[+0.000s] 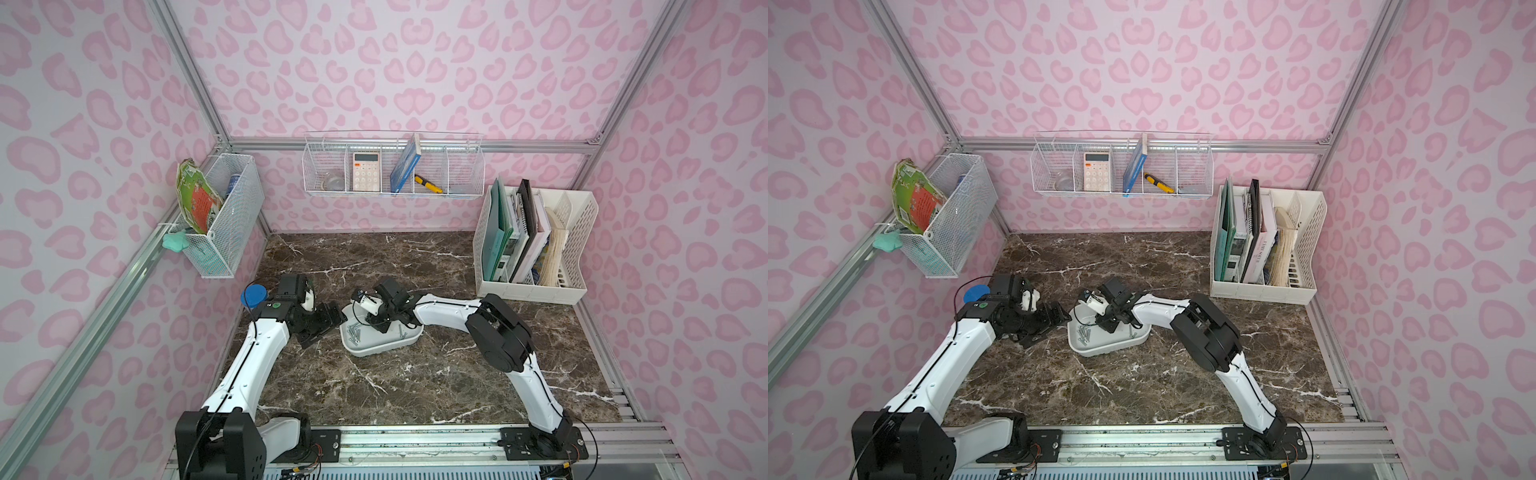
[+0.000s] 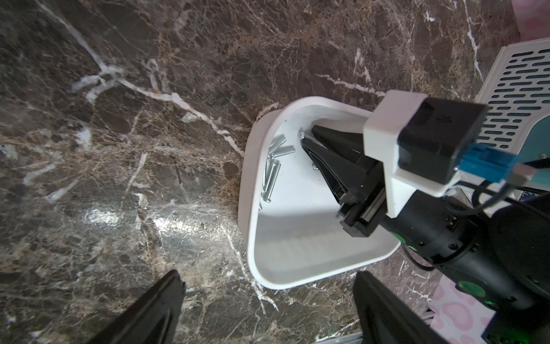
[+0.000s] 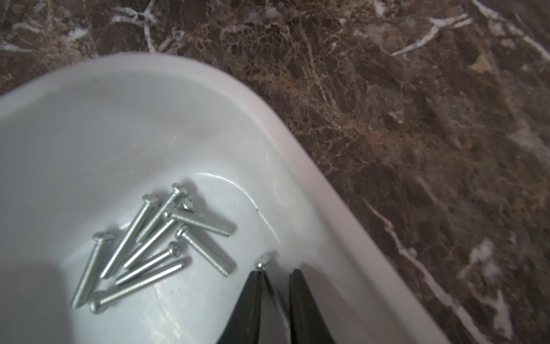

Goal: Take out the screws from the storage box
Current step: Pick up the screw from the storage box.

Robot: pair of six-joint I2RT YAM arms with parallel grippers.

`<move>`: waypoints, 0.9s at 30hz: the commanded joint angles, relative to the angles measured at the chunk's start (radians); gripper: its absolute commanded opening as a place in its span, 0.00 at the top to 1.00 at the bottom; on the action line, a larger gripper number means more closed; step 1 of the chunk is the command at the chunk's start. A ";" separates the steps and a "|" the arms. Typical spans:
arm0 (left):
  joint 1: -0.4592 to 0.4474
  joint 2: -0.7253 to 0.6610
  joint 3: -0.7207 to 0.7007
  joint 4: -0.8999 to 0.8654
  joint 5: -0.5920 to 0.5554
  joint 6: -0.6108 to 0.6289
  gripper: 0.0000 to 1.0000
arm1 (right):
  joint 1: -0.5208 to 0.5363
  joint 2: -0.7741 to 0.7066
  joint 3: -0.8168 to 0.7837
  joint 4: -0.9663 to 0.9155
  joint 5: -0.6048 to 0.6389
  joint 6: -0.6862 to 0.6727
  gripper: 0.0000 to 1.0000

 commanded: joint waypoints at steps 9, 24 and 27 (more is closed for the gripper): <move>0.001 0.006 0.008 -0.023 -0.014 -0.001 0.06 | 0.003 -0.035 -0.028 -0.025 0.009 0.046 1.00; -0.007 0.008 0.010 -0.033 -0.031 -0.001 0.06 | -0.002 -0.229 -0.116 0.056 -0.002 0.169 1.00; -0.013 0.014 0.010 -0.033 -0.028 0.000 0.06 | -0.013 -0.292 -0.175 0.072 0.018 0.209 1.00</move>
